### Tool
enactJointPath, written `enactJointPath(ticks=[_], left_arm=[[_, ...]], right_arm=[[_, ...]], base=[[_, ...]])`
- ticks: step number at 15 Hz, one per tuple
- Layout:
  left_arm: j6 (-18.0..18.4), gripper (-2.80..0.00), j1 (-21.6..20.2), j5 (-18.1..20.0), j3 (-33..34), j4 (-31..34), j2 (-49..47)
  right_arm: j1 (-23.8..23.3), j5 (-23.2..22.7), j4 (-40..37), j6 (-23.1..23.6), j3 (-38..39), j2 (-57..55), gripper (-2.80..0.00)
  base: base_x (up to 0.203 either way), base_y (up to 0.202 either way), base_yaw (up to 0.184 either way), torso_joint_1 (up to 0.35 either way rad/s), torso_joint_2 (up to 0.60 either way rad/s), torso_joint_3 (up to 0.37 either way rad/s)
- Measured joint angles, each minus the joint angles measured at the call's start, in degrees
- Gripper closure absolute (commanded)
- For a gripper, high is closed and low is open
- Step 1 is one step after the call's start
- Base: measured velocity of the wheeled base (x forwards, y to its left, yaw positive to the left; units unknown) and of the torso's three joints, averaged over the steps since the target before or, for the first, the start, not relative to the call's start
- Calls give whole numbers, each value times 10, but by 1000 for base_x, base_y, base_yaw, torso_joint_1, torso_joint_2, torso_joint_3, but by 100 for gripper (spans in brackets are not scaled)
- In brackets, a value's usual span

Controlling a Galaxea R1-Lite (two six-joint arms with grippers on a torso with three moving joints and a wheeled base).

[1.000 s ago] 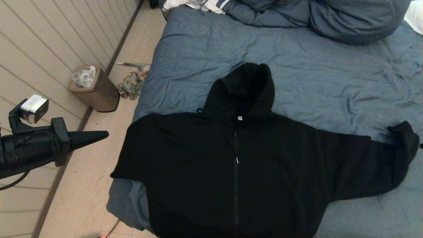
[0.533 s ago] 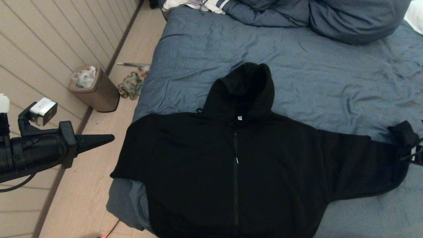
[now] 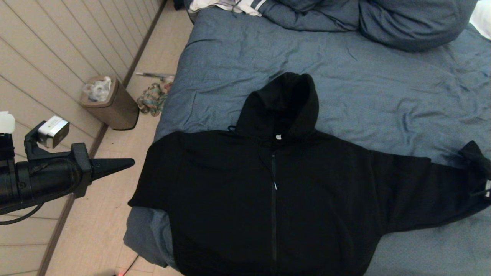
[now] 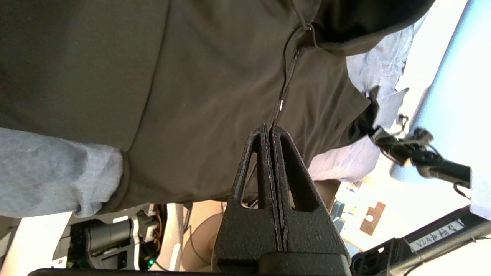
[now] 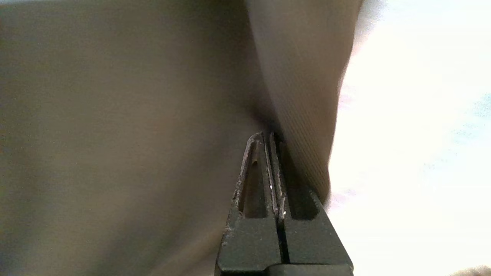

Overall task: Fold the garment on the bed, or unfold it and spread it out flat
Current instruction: Unfold the black sweatshirt, then fold the black sweatshirt

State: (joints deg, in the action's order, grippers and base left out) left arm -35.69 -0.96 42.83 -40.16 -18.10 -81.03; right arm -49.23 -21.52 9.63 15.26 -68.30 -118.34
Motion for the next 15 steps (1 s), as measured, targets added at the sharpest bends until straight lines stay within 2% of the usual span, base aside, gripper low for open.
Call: enactJointPath(ticks=[4, 6, 10, 13, 15], left_arm=[[-2, 0, 5, 0, 1, 0, -1], [-3, 0, 8, 0, 2, 0, -1], [-2, 0, 10, -10, -6, -1, 6], [-1, 0, -5, -27, -20, 9, 49], [4, 0, -18, -31, -27, 40, 109]], right_arm=[[-101, -15, 4, 24, 5, -22, 0], [-135, -45, 8, 25, 5, -40, 0], [-147, -86, -6, 18, 25, -13, 0], [-145, -135, -50, 7, 62, 78, 0], [-145, -179, -105, 5, 86, 168, 0]], base=[[0, 0, 0, 0, 0, 0], [0, 0, 0, 0, 0, 0], [0, 0, 0, 0, 0, 0], [0, 0, 0, 0, 0, 0], [0, 0, 0, 0, 0, 0]])
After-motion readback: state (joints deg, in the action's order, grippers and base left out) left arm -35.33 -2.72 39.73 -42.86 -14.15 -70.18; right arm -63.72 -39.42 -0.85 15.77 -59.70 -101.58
